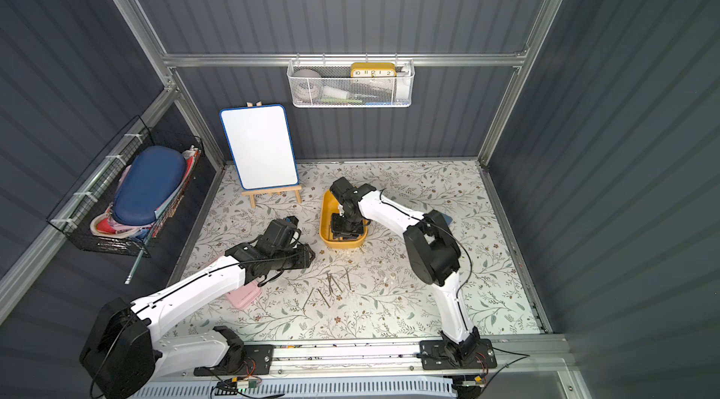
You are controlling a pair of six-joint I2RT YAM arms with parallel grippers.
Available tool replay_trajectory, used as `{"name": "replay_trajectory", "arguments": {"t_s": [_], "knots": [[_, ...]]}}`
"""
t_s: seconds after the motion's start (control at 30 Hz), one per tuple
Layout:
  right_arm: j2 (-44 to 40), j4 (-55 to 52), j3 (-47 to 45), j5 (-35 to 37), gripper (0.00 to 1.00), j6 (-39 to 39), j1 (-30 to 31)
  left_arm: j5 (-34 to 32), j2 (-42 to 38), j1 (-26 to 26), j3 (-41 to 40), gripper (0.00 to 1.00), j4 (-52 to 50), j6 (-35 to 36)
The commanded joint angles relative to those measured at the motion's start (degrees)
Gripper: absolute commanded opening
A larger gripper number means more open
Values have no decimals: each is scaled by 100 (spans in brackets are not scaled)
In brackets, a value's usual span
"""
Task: Put the nails on the desktop into the storage box
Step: Place the nail in the storage box, then pick up the nail from the center of the board.
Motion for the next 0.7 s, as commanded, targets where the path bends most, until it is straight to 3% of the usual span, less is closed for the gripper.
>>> {"name": "replay_trajectory", "arguments": {"t_s": [0.0,0.13,0.27,0.67], "knots": [[-1118,-213,-646,421,38,-137,383,32,-58,-9,-106,44,95,97],[-1651,-402,-1620,976,36,3,1020,74,-40,-14,-182,44,177,100],[-1540,10,-2304,1110,35,318,1466,101,-24,-9,-217,45,261,136],[-637,-48,-1966,1729,30,287,1663,130,-39,-9,-325,45,317,111]]}}
